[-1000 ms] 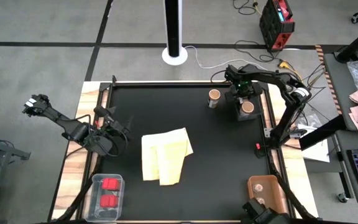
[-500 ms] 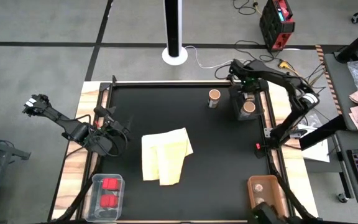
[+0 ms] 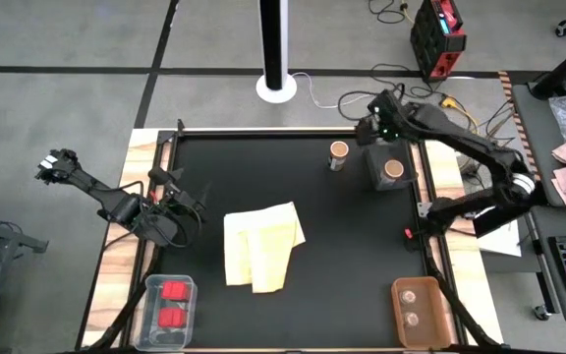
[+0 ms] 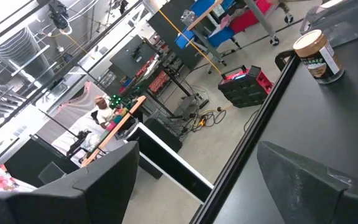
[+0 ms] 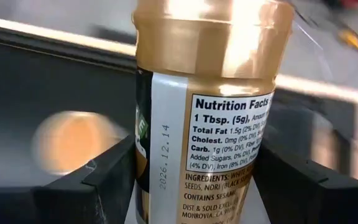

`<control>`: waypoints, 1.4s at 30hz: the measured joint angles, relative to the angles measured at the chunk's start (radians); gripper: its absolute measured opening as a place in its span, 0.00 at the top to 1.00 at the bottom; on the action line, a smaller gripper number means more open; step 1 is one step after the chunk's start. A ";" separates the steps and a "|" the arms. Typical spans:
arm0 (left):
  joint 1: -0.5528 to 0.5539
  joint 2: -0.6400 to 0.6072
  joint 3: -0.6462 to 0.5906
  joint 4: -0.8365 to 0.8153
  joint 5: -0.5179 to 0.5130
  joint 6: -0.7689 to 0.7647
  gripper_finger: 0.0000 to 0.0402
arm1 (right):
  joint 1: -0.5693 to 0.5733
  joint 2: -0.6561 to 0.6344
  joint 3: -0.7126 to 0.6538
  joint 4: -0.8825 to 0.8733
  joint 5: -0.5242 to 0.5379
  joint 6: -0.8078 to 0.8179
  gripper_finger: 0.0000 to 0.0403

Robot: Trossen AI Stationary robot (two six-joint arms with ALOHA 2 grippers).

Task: Sort spices by type
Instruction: Remove the top golden spice bottle from the black bin

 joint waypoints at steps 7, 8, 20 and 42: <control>0.000 0.000 0.000 0.000 0.000 0.000 0.23 | 0.332 -0.094 -0.074 0.165 0.158 0.013 0.34; 0.000 0.000 0.000 0.000 0.000 -0.002 0.23 | 0.388 -0.100 -0.090 0.182 0.202 0.029 0.34; 0.000 0.000 0.000 0.000 0.000 -0.004 0.23 | 0.859 -0.038 -0.490 0.862 0.661 -0.013 0.34; 0.000 0.000 0.000 0.000 0.000 -0.004 0.23 | 0.994 0.559 -0.610 1.701 0.874 -0.189 0.34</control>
